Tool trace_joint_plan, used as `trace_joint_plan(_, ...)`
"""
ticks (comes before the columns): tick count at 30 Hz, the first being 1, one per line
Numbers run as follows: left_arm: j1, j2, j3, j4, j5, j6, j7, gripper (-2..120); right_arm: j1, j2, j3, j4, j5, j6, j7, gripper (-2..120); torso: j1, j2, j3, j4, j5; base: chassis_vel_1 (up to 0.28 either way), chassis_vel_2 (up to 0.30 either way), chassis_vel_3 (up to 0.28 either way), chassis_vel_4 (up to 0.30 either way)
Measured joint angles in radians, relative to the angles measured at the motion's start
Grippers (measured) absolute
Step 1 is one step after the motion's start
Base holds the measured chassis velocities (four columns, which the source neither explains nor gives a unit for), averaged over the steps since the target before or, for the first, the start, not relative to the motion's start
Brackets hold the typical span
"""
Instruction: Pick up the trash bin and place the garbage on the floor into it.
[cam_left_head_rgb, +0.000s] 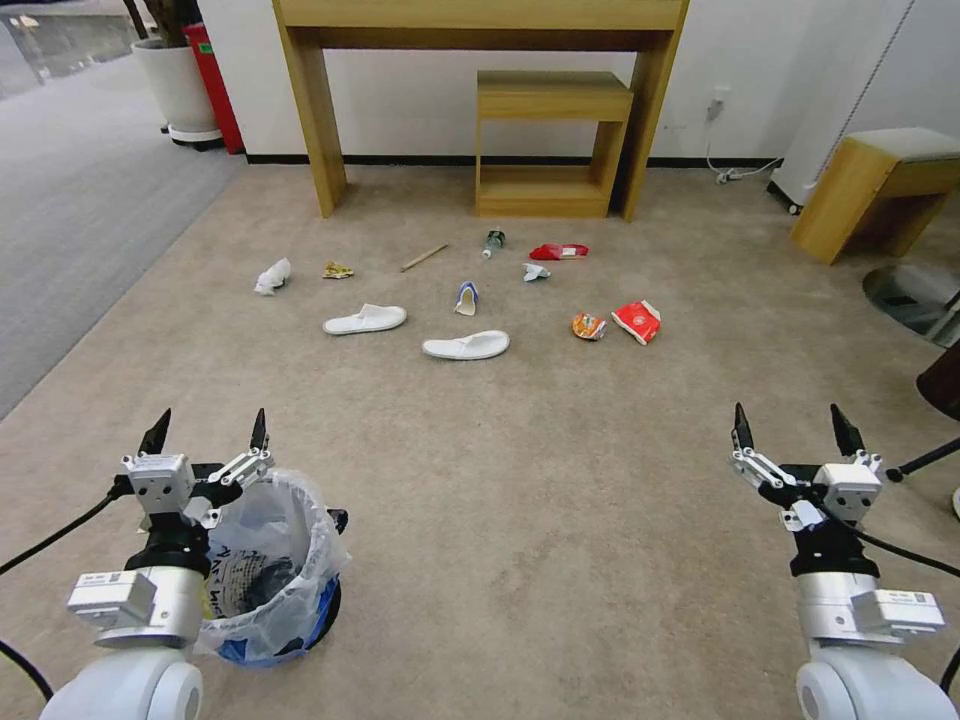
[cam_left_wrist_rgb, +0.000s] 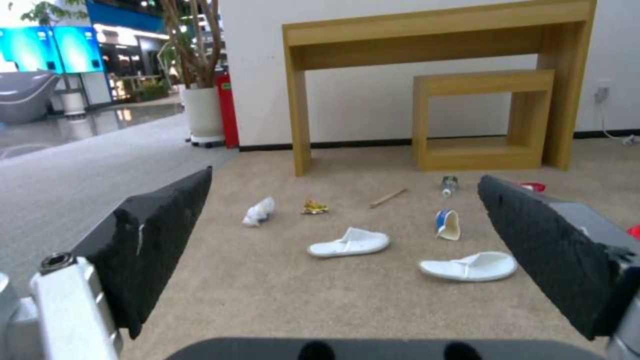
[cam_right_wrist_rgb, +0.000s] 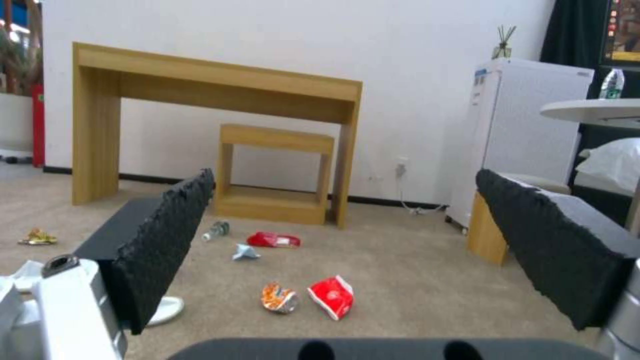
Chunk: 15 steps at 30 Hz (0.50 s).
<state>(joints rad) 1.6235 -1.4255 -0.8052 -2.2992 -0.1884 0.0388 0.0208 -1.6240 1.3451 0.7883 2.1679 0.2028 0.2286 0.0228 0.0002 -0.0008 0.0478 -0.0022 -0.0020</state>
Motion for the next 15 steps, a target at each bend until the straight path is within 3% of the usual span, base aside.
trace_joint_plan(15,0.015,-0.020,-0.001,-0.023,0.009,-0.016,0.000,100,0.004,-0.003,0.001,-0.011,-0.004,0.019,-0.013,100,0.000,0.000,0.000,0.0000,0.0001,0.000,0.000,0.000,0.000)
